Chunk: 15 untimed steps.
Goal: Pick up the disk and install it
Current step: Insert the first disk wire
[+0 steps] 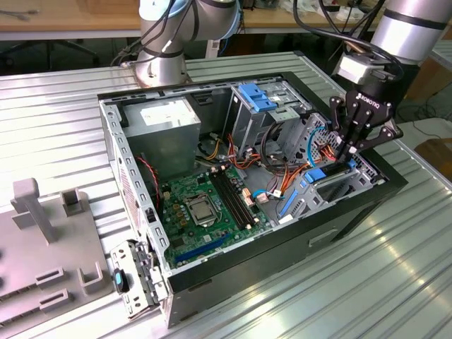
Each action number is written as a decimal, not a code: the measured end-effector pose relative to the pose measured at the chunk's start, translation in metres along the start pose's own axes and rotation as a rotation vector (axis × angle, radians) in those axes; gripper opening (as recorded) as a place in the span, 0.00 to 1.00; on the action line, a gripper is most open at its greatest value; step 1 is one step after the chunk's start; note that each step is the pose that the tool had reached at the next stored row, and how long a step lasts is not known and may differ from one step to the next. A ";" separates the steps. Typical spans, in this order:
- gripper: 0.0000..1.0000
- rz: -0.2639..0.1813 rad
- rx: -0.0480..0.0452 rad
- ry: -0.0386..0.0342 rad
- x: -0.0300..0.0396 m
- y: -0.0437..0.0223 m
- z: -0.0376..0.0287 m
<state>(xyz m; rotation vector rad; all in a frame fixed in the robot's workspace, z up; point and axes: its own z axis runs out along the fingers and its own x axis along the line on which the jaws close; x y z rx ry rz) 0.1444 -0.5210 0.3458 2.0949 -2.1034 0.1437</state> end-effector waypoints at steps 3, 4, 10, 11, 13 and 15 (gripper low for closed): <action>0.16 0.000 0.0000 0.0000 0.0000 0.0003 0.0001; 0.16 0.000 0.0000 0.0000 -0.0001 0.0004 0.0002; 0.16 0.002 -0.0003 -0.0003 -0.0010 0.0007 0.0003; 0.16 0.002 -0.0003 -0.0012 -0.0010 0.0007 0.0003; 0.16 0.001 -0.0003 -0.0051 -0.0010 0.0008 0.0002; 0.16 0.001 -0.0003 -0.0130 -0.0009 0.0008 0.0003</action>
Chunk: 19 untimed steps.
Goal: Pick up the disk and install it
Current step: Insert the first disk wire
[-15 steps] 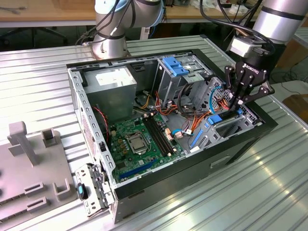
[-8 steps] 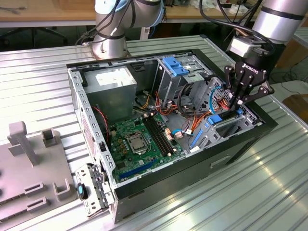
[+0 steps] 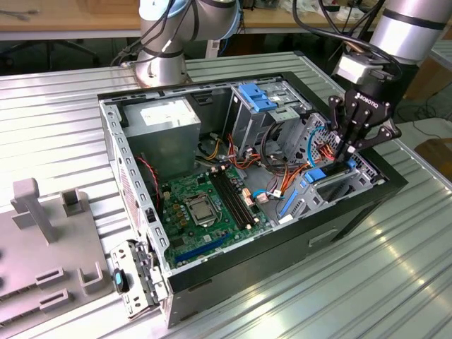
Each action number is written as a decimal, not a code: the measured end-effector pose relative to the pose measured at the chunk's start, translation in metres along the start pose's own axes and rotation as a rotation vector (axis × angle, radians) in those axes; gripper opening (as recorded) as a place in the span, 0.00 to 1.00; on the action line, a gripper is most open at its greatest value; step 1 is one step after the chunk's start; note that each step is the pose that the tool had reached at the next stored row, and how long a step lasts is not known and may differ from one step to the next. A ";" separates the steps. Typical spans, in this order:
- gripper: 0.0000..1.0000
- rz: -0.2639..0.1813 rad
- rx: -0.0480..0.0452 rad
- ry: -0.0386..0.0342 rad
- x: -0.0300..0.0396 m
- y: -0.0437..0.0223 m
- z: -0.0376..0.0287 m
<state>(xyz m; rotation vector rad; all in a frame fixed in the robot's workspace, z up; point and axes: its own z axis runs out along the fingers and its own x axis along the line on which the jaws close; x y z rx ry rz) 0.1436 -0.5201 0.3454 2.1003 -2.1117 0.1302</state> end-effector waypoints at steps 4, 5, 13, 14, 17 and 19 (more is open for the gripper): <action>0.16 -0.001 0.0000 -0.0136 0.0011 0.0000 0.0002; 0.16 -0.001 0.0000 -0.0158 0.0016 0.0000 0.0001; 0.16 -0.001 0.0000 -0.0179 0.0041 0.0000 -0.0002; 0.16 -0.001 0.0000 -0.0183 0.0042 0.0000 -0.0002; 0.16 -0.001 0.0000 -0.0194 0.0042 0.0000 0.0000; 0.16 -0.001 0.0000 -0.0205 0.0042 0.0000 0.0002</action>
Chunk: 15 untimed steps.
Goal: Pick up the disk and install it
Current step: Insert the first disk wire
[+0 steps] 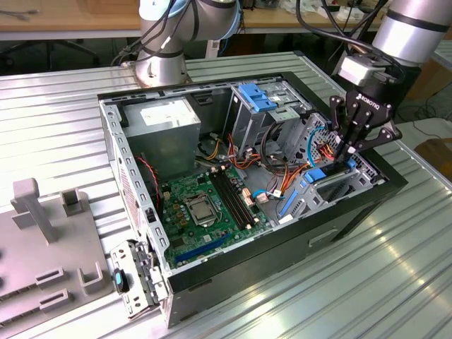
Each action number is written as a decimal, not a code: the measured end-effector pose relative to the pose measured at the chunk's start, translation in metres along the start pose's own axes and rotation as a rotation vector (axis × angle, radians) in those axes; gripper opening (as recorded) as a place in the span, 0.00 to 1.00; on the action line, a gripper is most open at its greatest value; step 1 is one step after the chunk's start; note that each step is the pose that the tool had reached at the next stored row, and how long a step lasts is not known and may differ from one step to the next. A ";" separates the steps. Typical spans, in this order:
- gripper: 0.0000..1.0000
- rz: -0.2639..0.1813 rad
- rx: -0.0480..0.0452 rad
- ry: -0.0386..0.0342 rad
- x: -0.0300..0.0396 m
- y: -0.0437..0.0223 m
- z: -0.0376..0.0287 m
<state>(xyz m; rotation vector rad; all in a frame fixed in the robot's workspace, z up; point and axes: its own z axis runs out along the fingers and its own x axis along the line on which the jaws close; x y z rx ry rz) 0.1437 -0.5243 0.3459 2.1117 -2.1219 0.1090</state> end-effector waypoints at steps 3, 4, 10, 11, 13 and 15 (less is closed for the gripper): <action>0.16 0.000 0.0000 -0.0030 -0.0001 0.0000 0.0006; 0.16 0.000 0.0000 -0.0035 0.0000 0.0000 0.0007; 0.16 0.000 0.0000 -0.0044 0.0020 0.0000 0.0012; 0.16 0.000 0.0000 -0.0048 0.0020 -0.0001 0.0012; 0.16 0.000 0.0000 -0.0056 0.0020 -0.0001 0.0014; 0.16 0.000 0.0000 -0.0058 0.0020 -0.0001 0.0015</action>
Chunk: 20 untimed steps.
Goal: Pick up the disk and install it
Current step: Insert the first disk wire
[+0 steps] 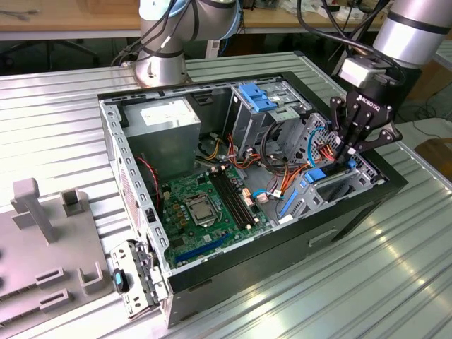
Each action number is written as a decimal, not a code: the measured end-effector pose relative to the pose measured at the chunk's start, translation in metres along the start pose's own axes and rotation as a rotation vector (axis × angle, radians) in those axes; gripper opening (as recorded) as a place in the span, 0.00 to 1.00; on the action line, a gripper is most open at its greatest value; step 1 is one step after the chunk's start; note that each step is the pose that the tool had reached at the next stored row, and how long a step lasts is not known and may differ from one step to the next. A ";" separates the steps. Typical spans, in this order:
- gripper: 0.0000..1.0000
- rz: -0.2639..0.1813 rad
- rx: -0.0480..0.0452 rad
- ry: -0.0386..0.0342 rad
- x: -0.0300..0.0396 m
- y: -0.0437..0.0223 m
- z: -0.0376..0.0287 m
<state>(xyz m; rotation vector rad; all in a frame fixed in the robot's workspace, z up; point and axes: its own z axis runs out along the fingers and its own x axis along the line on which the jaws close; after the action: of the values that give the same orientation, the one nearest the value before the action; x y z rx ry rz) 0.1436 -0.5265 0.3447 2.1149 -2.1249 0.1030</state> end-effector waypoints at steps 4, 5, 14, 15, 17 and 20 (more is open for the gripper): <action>0.16 0.000 0.0000 -0.0006 0.0001 0.0000 -0.0007; 0.16 0.000 0.0000 -0.0004 0.0004 0.0001 -0.0024; 0.16 0.000 0.0000 -0.0031 0.0028 0.0001 -0.0023; 0.16 0.000 0.0000 -0.0030 0.0028 0.0001 -0.0021; 0.16 0.000 0.0000 -0.0030 0.0027 0.0001 -0.0017; 0.16 0.000 0.0000 -0.0031 0.0026 0.0000 -0.0007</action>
<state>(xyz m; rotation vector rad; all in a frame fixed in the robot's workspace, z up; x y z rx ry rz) 0.1437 -0.5290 0.3458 2.1167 -2.1264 0.0997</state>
